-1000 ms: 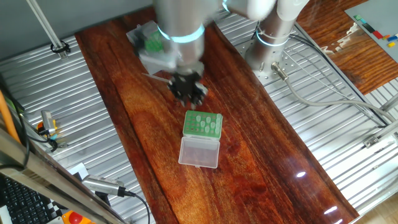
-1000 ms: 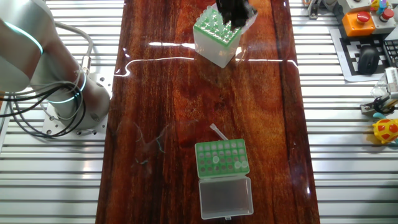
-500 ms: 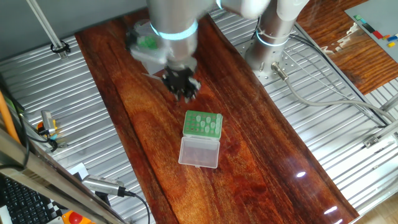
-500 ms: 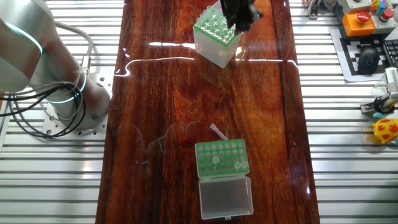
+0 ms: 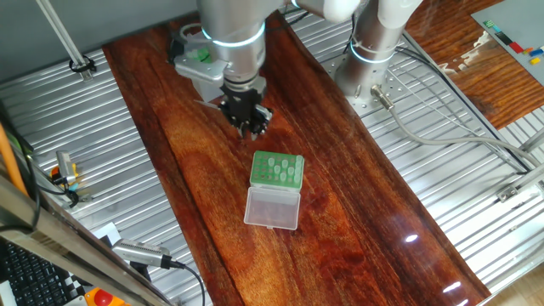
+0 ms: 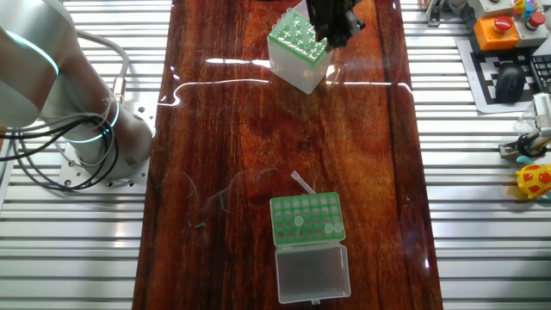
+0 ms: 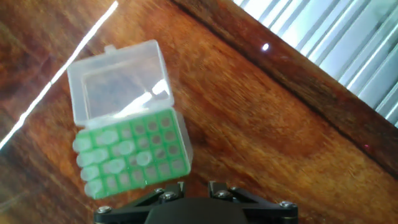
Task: Transfer all large pipette tips from one holder to another
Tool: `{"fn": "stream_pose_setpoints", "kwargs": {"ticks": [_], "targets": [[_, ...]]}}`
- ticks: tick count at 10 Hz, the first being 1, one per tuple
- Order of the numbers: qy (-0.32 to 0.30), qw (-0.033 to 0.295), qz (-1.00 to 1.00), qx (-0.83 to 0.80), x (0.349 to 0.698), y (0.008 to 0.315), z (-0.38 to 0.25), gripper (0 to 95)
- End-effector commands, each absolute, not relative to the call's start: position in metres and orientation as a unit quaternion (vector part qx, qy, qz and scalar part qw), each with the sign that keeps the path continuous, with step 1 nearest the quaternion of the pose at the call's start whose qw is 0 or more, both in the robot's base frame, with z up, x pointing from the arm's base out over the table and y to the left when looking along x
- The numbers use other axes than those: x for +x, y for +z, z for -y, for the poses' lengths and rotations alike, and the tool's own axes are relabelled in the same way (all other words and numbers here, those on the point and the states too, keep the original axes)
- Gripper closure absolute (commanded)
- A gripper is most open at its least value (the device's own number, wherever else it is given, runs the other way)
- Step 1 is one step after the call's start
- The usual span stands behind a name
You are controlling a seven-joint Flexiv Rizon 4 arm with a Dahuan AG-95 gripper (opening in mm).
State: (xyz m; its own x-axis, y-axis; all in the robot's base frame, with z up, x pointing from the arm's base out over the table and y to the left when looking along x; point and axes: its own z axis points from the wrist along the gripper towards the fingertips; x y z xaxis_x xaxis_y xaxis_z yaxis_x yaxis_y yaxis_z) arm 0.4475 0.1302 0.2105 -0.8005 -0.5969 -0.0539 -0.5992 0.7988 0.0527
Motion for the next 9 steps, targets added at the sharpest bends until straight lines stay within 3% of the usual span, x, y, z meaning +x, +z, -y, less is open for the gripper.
{"fn": "stream_pose_setpoints", "kwargs": {"ticks": [1,9], "targets": [[0.034,0.017,-0.951,-0.308,0.4474,0.2089,-0.1378,76.0],[0.036,0.001,-0.943,-0.33,0.4465,0.2126,-0.1405,76.0]]}}
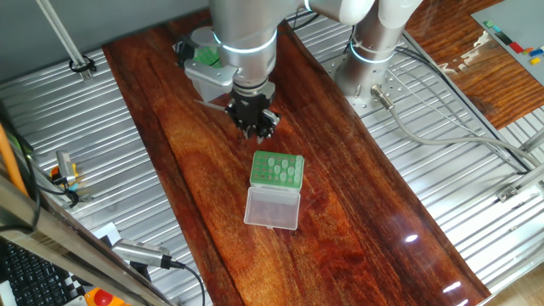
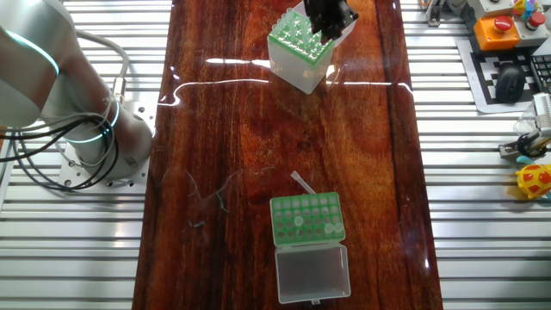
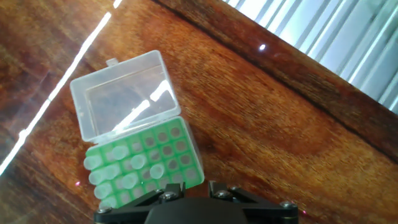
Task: Transfer all large pipette tips from one holder to another
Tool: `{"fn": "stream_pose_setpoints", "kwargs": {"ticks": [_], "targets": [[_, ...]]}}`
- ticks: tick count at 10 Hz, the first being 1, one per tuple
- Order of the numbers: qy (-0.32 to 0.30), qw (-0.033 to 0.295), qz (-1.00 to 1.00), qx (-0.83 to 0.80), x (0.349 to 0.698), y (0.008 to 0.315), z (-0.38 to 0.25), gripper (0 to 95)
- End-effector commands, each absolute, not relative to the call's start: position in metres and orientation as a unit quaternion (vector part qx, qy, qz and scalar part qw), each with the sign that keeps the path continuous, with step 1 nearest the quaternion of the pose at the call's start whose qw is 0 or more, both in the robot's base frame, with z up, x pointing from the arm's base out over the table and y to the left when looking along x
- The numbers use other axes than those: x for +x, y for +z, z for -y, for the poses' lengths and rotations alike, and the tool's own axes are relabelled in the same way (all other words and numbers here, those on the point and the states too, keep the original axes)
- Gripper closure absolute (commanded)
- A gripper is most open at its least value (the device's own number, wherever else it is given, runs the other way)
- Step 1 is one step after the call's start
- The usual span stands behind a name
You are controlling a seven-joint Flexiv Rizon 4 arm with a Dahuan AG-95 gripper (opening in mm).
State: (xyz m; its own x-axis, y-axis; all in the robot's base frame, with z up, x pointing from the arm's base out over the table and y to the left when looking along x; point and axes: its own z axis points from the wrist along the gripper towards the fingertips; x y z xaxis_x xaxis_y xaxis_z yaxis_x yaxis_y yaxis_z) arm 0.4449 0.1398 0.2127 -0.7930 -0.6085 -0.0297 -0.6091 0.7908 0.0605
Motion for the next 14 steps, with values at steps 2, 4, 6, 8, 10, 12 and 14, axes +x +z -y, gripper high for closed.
{"fn": "stream_pose_setpoints", "kwargs": {"ticks": [2,4,6,8,10,12,14], "targets": [[0.038,-0.003,-0.943,-0.33,0.442,0.2,-0.154,57.0],[0.035,-0.002,-0.945,-0.324,0.429,0.182,-0.166,57.0],[0.032,-0.002,-0.946,-0.322,0.422,0.174,-0.17,57.0],[0.031,-0.002,-0.946,-0.322,0.42,0.172,-0.171,57.0],[0.026,-0.004,-0.947,-0.32,0.421,0.168,-0.173,76.0],[0.024,-0.005,-0.948,-0.318,0.421,0.166,-0.175,76.0],[0.023,-0.004,-0.949,-0.314,0.42,0.162,-0.178,76.0]]}}
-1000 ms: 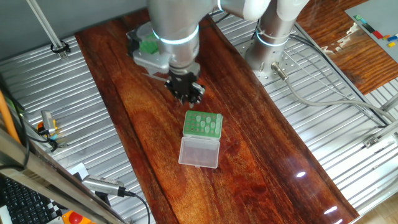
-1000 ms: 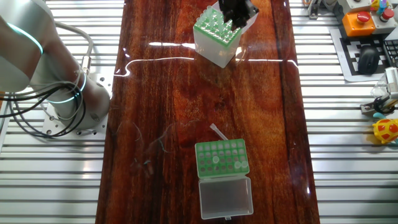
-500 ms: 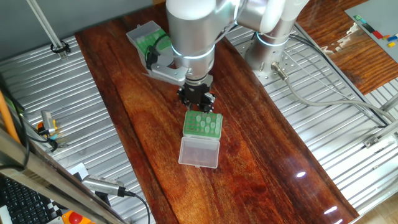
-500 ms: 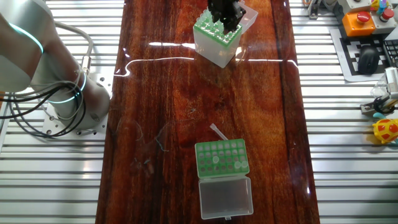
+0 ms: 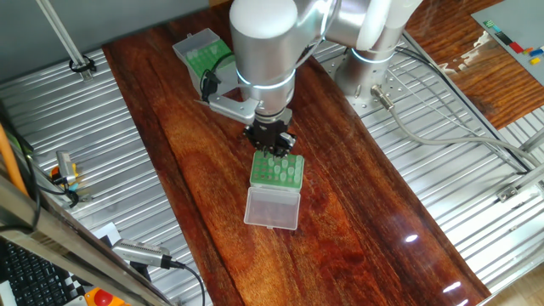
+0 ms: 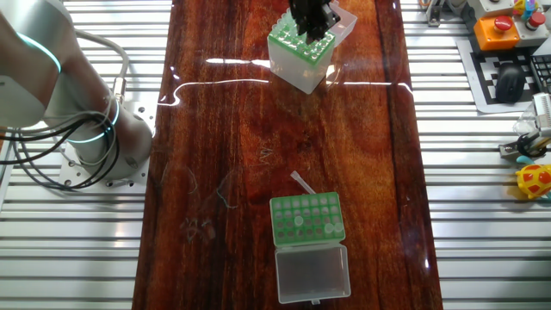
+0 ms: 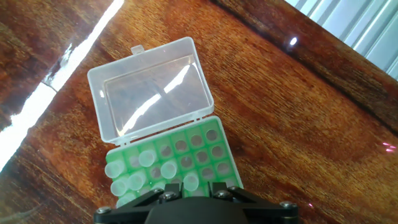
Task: Transfer all large pipette tips from one holder to another
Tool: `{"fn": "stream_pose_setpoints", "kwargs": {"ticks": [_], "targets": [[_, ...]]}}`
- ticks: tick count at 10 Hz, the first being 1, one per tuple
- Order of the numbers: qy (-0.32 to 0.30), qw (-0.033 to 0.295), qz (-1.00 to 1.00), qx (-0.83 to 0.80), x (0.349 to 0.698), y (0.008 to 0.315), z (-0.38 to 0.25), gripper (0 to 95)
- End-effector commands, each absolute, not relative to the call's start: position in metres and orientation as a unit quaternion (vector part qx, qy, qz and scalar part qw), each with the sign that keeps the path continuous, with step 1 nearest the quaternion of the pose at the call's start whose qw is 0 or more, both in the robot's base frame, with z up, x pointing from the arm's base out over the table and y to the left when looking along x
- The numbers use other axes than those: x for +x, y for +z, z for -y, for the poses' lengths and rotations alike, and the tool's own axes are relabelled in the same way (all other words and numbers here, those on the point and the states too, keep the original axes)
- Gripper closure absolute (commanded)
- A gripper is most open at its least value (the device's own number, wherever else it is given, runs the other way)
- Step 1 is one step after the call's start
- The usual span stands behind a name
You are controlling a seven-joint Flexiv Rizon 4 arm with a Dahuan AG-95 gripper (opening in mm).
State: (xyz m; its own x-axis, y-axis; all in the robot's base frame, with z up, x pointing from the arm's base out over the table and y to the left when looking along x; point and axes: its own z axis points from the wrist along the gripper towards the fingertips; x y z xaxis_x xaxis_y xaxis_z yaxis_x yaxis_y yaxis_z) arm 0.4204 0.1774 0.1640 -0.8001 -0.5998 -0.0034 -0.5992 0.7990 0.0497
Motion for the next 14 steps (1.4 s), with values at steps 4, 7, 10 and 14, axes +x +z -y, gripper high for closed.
{"fn": "stream_pose_setpoints", "kwargs": {"ticks": [4,7,10,14], "targets": [[-0.021,0.003,0.951,0.31,0.4189,0.1583,-0.1802,76.0],[-0.02,0.001,0.951,0.308,0.4197,0.1534,-0.1805,76.0],[-0.02,-0.001,0.953,0.304,0.4206,0.1526,-0.1817,76.0],[-0.019,-0.003,0.952,0.305,0.4218,0.1521,-0.1831,76.0]]}}
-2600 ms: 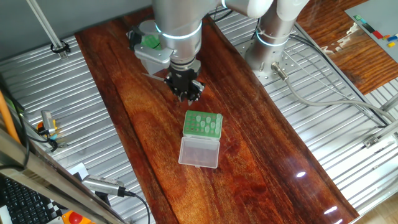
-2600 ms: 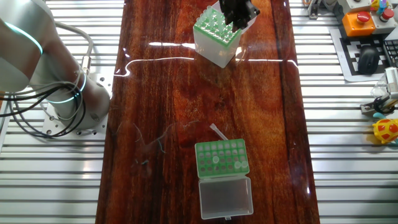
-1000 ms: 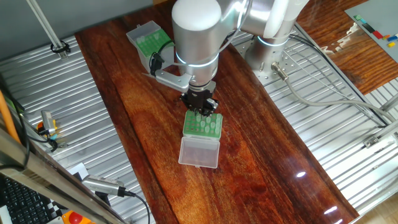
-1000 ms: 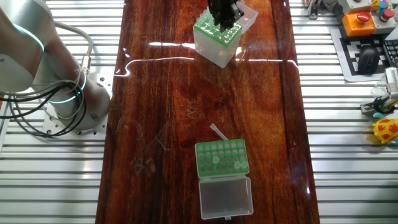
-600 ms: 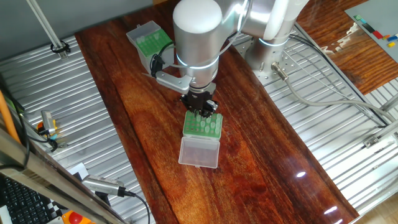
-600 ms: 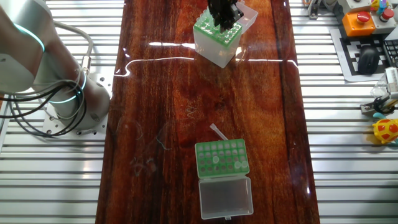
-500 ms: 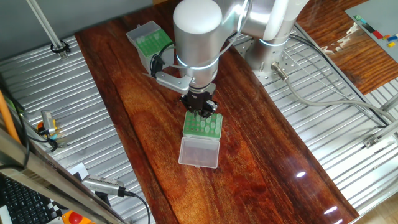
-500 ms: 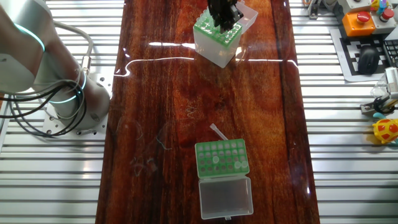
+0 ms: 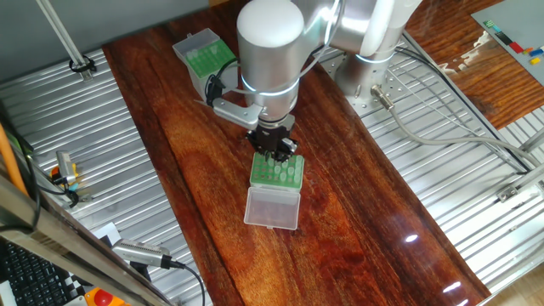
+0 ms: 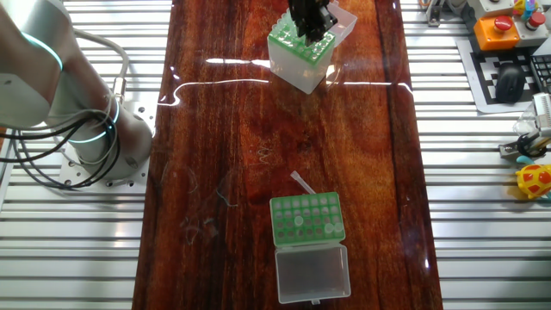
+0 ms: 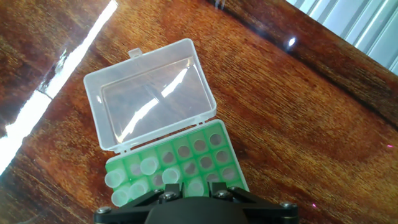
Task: Transfer all large pipette tips from one holder to another
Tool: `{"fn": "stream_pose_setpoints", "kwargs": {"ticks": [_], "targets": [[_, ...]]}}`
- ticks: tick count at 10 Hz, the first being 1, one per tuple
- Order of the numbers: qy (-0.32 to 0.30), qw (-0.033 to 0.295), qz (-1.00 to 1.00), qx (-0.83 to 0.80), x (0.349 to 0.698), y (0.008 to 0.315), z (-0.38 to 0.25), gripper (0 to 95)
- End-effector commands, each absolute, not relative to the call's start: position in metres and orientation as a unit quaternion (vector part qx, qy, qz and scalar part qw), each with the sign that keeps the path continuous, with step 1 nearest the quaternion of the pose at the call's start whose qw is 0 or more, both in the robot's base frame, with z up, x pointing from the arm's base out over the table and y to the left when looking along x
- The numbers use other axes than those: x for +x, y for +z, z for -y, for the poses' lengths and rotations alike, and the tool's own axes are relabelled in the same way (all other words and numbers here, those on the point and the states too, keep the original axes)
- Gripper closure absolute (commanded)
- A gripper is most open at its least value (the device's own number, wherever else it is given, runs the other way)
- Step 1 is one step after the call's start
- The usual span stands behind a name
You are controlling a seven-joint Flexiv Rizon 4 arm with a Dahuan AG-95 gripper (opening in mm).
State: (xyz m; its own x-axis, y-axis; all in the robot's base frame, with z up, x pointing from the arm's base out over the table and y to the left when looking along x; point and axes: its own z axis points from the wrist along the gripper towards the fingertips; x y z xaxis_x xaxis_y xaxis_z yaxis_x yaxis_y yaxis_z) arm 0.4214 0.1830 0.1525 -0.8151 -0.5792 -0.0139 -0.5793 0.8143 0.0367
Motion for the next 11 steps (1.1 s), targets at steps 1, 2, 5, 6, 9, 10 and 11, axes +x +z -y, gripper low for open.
{"fn": "stream_pose_setpoints", "kwargs": {"ticks": [1,2,5,6,9,10,11], "targets": [[0.019,0.004,-0.952,-0.306,0.422,0.152,-0.183,95.0],[0.02,0.005,-0.951,-0.307,0.422,0.152,-0.183,95.0],[0.021,0.005,-0.95,-0.312,0.422,0.155,-0.184,95.0],[0.02,0.004,-0.95,-0.312,0.423,0.159,-0.184,95.0],[0.024,0.003,-0.949,-0.313,0.425,0.182,-0.185,95.0],[0.024,0.003,-0.949,-0.316,0.425,0.196,-0.185,95.0],[0.024,0.003,-0.948,-0.318,0.425,0.206,-0.185,95.0]]}}
